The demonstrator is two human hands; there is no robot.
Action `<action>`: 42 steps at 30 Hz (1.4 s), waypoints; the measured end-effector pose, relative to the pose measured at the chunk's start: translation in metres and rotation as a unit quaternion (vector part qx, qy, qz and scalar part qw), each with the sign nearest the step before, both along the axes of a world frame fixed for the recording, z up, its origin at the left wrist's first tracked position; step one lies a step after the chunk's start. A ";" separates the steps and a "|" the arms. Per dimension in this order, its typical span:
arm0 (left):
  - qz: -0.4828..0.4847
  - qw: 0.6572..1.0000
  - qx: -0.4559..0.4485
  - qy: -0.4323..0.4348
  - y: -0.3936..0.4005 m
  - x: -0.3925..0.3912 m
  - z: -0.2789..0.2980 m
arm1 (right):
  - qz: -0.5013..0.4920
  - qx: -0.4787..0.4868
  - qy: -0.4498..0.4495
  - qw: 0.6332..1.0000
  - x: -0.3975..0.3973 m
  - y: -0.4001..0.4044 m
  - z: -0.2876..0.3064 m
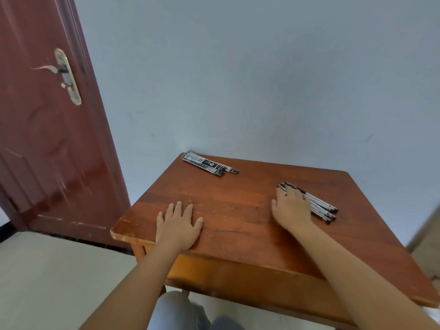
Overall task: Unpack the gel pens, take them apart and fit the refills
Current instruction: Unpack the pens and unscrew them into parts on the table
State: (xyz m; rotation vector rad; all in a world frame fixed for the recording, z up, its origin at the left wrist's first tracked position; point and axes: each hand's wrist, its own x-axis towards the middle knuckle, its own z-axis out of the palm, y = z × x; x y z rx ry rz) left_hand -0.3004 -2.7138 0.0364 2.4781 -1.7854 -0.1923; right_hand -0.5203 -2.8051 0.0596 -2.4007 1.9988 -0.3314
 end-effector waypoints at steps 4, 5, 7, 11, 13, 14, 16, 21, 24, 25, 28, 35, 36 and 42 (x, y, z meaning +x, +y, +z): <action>0.002 1.000 -0.001 -0.003 -0.001 0.001 -0.002 | -0.052 0.018 0.044 0.998 -0.019 -0.007 -0.003; 0.003 1.000 -0.003 -0.005 -0.001 0.000 -0.002 | -0.050 0.007 0.054 0.997 -0.021 -0.007 -0.003; 0.005 1.000 -0.005 -0.006 -0.001 -0.001 -0.002 | -0.044 -0.004 0.060 0.997 -0.024 -0.008 -0.001; 0.003 1.000 -0.007 -0.005 0.000 -0.002 -0.001 | -0.023 0.000 0.070 0.997 -0.024 -0.008 0.004; 0.003 1.000 0.001 -0.001 -0.001 -0.002 0.001 | -0.020 0.041 0.011 0.999 -0.022 -0.006 0.009; 0.003 1.000 0.011 -0.002 -0.001 -0.002 0.002 | -0.014 0.058 -0.024 0.998 -0.021 -0.005 0.012; 0.009 1.000 0.028 -0.005 -0.003 -0.003 0.006 | 0.018 0.068 -0.107 0.992 -0.016 -0.003 0.018; -0.070 0.994 -0.082 0.024 -0.019 -0.024 0.022 | 0.103 0.116 -0.435 0.887 -0.005 0.001 0.033; -0.153 0.963 -0.163 0.153 -0.040 -0.054 0.029 | 0.110 0.103 -0.521 0.840 -0.002 -0.009 0.034; -0.165 0.950 -0.179 0.195 -0.048 -0.065 0.030 | 0.110 0.083 -0.526 0.839 -0.001 -0.013 0.033; -0.166 0.923 -0.210 0.277 -0.073 -0.088 0.025 | 0.104 0.051 -0.585 0.803 -0.005 -0.024 0.030; -0.237 0.895 -0.281 0.254 -0.109 -0.102 0.001 | 0.057 0.104 -0.643 0.757 -0.030 -0.043 0.001; -0.250 0.889 -0.296 0.245 -0.114 -0.103 -0.003 | 0.051 0.116 -0.650 0.749 -0.032 -0.047 -0.002; -0.251 0.892 -0.342 0.159 -0.115 -0.085 -0.006 | 0.077 0.095 -0.656 0.745 -0.042 -0.056 0.004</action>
